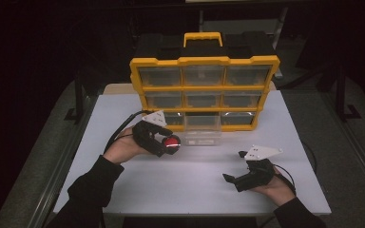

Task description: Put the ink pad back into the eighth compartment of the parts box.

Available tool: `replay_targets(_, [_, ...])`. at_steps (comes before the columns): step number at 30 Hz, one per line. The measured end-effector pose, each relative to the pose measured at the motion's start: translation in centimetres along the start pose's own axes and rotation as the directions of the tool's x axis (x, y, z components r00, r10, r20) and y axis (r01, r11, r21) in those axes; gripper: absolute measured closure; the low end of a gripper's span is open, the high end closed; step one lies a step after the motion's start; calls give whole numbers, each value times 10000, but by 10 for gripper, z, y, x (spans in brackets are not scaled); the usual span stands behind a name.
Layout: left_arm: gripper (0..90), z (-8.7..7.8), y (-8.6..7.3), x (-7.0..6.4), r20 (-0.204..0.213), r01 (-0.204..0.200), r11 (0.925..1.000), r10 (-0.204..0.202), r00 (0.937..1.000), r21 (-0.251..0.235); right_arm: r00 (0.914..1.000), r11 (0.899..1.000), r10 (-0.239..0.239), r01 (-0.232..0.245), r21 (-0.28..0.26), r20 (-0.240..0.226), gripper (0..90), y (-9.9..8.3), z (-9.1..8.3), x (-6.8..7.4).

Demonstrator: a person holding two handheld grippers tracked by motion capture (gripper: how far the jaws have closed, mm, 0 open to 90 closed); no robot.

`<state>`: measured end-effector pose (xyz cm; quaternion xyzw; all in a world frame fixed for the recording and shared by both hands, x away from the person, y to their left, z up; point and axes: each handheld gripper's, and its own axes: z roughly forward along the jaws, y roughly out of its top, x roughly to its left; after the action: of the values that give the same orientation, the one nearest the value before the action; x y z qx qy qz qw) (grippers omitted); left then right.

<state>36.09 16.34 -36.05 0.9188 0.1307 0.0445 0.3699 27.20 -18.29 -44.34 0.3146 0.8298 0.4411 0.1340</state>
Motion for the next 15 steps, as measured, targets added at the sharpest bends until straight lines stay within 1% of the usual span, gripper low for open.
replay_targets(4, [295, -3, 5, 3, -61, -22, 10000, 22, 10000, -7, 10000, 10000, 11, -11, 16, -10, 0, 0, 0, 0])
replay_targets(13, [295, -1, 13, 6, -46, -67, 10000, 67, 10000, -1, 10000, 10000, 1, -1, 35, 15, 0, 0, 0, 0])
replay_targets(15, [295, -2, 17, 7, -53, -103, 9999, 103, 9999, 6, 10000, 10000, 6, -6, 41, 2, 0, 0, 0, 0])
